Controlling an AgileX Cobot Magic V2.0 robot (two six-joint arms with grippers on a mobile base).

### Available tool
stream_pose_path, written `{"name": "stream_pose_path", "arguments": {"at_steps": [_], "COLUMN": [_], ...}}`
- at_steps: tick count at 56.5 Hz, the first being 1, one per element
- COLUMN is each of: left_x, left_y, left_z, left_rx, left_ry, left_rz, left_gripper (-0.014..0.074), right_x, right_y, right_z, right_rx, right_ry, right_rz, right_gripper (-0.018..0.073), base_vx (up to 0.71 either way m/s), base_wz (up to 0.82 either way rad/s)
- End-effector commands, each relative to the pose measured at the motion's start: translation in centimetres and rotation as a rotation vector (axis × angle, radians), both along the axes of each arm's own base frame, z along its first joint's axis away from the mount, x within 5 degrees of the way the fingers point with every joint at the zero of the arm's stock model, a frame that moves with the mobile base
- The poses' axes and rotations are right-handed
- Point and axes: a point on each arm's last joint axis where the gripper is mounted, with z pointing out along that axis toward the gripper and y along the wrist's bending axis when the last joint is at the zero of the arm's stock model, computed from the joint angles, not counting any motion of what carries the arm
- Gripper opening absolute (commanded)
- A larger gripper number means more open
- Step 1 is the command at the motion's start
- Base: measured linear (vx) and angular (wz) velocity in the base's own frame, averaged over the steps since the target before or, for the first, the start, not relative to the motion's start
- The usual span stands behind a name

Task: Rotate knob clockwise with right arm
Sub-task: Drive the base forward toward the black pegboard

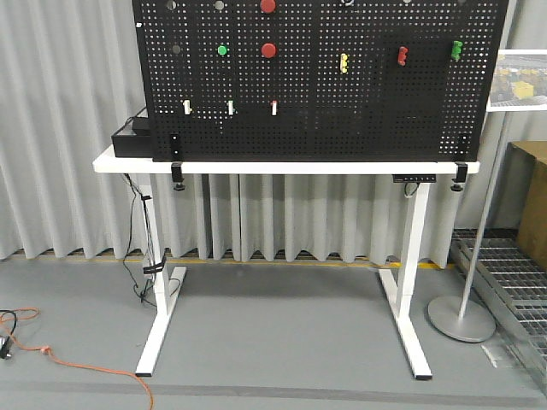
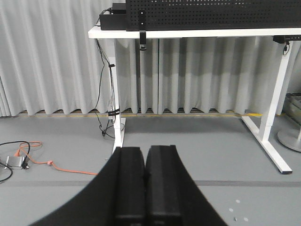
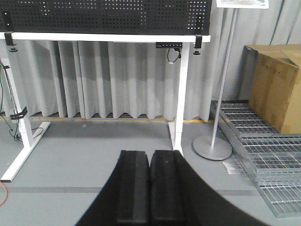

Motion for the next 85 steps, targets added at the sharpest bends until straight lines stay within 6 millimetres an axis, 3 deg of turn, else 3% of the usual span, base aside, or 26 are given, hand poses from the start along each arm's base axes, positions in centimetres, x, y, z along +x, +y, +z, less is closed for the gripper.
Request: {"name": "stream_pose_path", "arguments": {"at_steps": [1,85], "left_x": [0.09,0.09], "left_y": [-0.03,-0.03], "left_z": [-0.1,-0.1], "left_rx": [-0.008,-0.008], "left_ry": [-0.063,-0.063], "left_rz": [-0.003,-0.003], "left_gripper": [-0.0006,-0.0006], "right_x": [0.06,0.06], "right_y": [-0.02,-0.02], "right_z": [0.33,0.34], "right_rx": [-0.012,-0.012], "right_ry": [-0.076,-0.077], "right_rz": [-0.004,-0.004], "right_gripper": [-0.0008,-0.0008], "base_vx": [0.17,0.3], "base_wz": [0.02,-0.02]}}
